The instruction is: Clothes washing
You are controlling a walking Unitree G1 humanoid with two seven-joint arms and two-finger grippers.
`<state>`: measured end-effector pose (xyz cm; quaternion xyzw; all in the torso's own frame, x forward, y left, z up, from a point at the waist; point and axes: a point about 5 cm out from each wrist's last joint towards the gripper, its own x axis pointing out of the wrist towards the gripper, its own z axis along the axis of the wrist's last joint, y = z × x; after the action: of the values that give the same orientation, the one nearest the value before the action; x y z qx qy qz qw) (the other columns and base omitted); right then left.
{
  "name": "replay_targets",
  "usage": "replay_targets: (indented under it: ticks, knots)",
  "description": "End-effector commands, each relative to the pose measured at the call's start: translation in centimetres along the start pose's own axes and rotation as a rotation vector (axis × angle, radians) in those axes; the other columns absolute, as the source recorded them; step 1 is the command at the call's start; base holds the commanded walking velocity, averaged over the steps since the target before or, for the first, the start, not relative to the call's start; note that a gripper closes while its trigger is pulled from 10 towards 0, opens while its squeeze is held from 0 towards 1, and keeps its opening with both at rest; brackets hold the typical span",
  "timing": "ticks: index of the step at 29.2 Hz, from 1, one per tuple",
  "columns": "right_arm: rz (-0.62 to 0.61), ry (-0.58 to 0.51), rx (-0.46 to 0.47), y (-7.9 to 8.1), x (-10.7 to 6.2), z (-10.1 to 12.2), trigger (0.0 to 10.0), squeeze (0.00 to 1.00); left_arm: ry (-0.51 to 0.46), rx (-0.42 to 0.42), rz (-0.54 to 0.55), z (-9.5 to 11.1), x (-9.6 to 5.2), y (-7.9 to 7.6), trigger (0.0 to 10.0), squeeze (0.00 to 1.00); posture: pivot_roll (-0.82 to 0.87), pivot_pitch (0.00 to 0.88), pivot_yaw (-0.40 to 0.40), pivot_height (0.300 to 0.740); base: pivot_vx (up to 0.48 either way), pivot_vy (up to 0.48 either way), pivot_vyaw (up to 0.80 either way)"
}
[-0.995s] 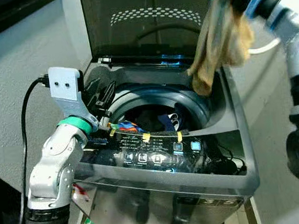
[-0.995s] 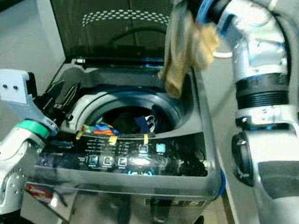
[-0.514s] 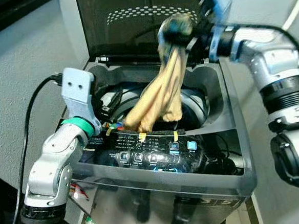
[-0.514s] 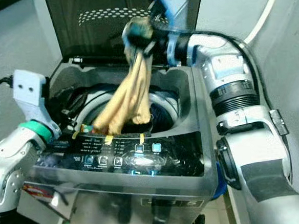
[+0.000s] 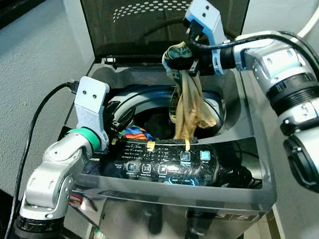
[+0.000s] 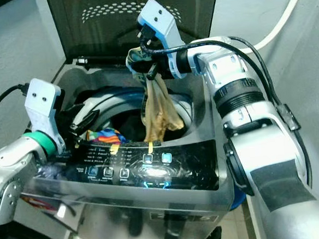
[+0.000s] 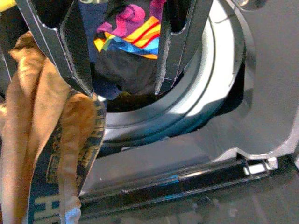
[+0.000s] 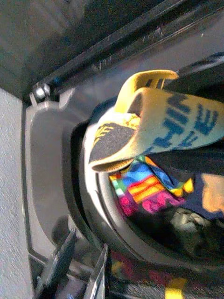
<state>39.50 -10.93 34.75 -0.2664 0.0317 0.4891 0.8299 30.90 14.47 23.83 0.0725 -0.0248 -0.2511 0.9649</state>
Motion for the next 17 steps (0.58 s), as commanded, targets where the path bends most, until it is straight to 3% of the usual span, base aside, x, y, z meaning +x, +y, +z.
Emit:
replay_targets:
  ticks: [1,3,4,7,10,16,17]
  knots:
    - [0.069,0.023,-0.047,0.3,0.2,0.9,10.0,1.00,0.004,0.014,-0.018,0.3,-0.1,-0.1,10.0,0.00,0.11,0.058,0.115,0.740,0.000,0.000,0.00]
    - [0.069,0.023,-0.047,0.3,0.2,0.9,10.0,1.00,0.004,0.014,-0.018,0.3,-0.1,-0.1,10.0,0.00,0.11,0.058,0.115,0.740,0.000,0.000,0.00]
    - [0.048,0.008,-0.087,-0.2,-0.4,2.5,10.0,0.00,0.005,0.015,-0.019,0.3,0.0,-0.1,10.0,0.00,0.12,0.051,0.112,0.740,0.000,0.000,0.00]
    - [-0.006,-0.035,-0.082,-1.2,-1.8,4.3,10.0,0.00,0.009,0.014,-0.020,0.4,0.0,0.0,10.0,0.00,0.12,0.051,0.112,0.740,0.000,0.000,0.00]
    - [0.021,-0.051,-0.074,-1.7,-3.2,4.9,10.0,0.00,0.010,0.016,-0.027,0.6,0.0,0.1,10.0,0.00,0.12,0.044,0.121,0.740,0.000,0.000,0.00]
    - [0.133,-0.008,-0.087,-1.5,-4.5,4.0,10.0,0.00,-0.009,0.019,-0.018,0.8,0.2,0.2,10.0,0.00,0.11,0.030,0.112,0.740,0.000,0.000,0.00]
    - [0.134,-0.028,-0.052,-1.6,-5.1,3.1,10.0,0.00,-0.025,0.016,0.013,0.9,0.4,0.6,10.0,0.00,0.09,0.014,0.102,0.740,0.000,0.000,0.00]
